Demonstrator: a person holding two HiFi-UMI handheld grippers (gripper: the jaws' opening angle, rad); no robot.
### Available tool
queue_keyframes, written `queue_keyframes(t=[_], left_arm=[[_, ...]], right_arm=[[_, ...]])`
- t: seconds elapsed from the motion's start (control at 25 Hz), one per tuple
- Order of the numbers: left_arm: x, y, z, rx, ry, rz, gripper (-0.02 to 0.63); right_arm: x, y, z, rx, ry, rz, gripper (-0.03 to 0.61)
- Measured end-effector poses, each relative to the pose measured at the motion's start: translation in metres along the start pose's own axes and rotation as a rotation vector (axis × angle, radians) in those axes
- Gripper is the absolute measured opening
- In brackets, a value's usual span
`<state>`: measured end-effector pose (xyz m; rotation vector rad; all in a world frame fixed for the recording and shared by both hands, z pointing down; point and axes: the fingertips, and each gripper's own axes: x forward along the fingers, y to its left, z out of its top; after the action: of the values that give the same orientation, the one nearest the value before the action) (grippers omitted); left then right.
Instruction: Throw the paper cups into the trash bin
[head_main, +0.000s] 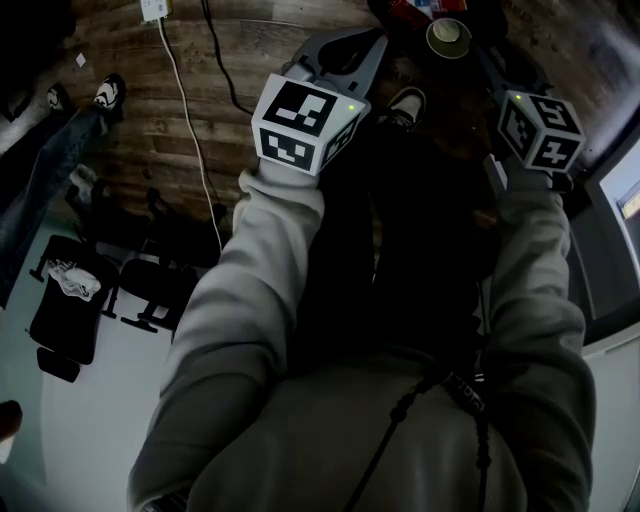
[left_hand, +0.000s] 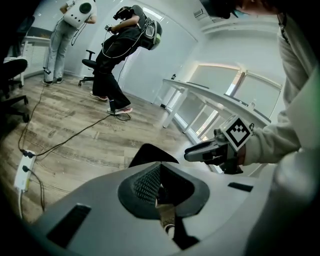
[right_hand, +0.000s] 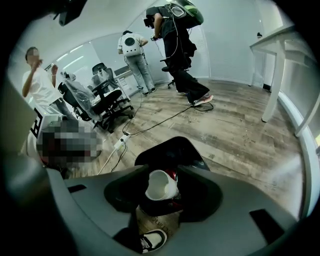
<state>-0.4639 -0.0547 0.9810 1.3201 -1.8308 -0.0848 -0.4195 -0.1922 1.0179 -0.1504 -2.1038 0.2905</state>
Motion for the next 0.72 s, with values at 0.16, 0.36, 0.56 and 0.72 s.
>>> queue_keyframes(t=[0.16,0.36,0.56,0.72], left_arm=[[-0.005,-0.005,0.005,-0.011,-0.009,-0.005,0.002],[-0.018,-0.019,0.008,-0.002,0.006,-0.016,0.002],[-0.048,-0.050,0.041,0.025,0.003,-0.032,0.002],[-0.081,-0.077,0.073,0.047,-0.012,-0.040,0.002]], right_arm=[[-0.012,0.000,0.001,0.007,-0.002,-0.009,0.198],[-0.032,0.012,0.006,0.013,-0.012,-0.008,0.198],[-0.081,0.032,0.035,0.023,-0.047,-0.020,0.196],[-0.126,0.059,0.061,0.021,-0.080,0.001,0.112]])
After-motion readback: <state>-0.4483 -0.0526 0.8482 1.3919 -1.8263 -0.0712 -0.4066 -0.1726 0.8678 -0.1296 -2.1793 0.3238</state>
